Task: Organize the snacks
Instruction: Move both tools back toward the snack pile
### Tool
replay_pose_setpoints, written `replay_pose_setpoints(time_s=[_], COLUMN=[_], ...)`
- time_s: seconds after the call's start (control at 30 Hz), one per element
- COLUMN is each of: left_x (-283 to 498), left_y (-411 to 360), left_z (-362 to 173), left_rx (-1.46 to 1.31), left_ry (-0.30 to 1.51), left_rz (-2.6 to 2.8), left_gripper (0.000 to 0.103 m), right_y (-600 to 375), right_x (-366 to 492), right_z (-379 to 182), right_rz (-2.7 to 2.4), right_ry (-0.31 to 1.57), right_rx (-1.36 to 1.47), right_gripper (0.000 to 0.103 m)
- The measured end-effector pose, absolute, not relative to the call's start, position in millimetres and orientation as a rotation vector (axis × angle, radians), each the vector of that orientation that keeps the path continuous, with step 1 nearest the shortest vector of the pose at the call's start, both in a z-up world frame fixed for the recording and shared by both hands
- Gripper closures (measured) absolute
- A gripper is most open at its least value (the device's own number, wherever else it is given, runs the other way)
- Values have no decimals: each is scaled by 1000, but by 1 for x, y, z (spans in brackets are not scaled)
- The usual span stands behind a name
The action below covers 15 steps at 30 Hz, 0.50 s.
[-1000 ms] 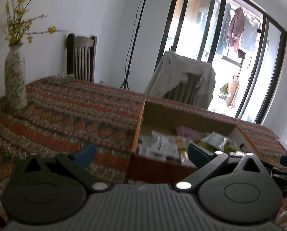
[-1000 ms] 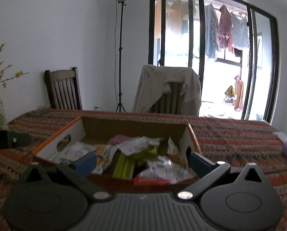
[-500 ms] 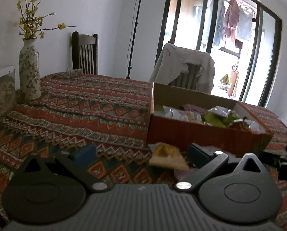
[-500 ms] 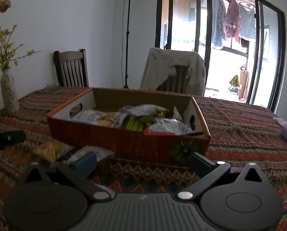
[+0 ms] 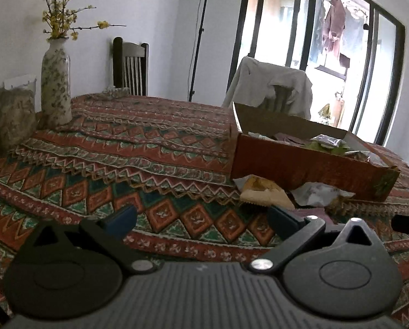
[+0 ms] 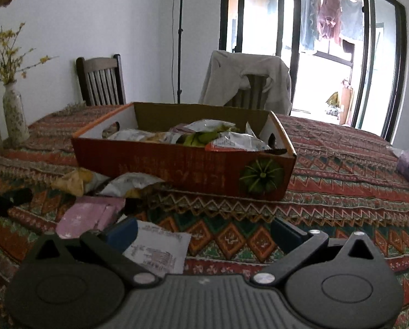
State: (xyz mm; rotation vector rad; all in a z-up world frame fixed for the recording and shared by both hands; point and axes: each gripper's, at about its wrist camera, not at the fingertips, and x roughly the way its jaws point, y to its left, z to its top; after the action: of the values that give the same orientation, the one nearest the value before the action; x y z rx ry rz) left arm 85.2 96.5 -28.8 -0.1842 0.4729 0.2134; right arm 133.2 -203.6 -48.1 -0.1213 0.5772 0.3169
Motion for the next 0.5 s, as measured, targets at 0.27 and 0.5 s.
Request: replay_pose_setpoints(time_s=[0.27,0.5], left_x=[83,82], left_y=[102,102], left_z=[-29,-29], left_rx=[-221,-224], left_ry=[458,454], left_rz=[195,186], left_gripper=[0,0], right_y=[-189,-165], right_x=[136,153], right_z=[-55,-67], right_rz=[342,352], right_ry=[612,680], right_rx=[-131,-138], right_gripper=[0,0])
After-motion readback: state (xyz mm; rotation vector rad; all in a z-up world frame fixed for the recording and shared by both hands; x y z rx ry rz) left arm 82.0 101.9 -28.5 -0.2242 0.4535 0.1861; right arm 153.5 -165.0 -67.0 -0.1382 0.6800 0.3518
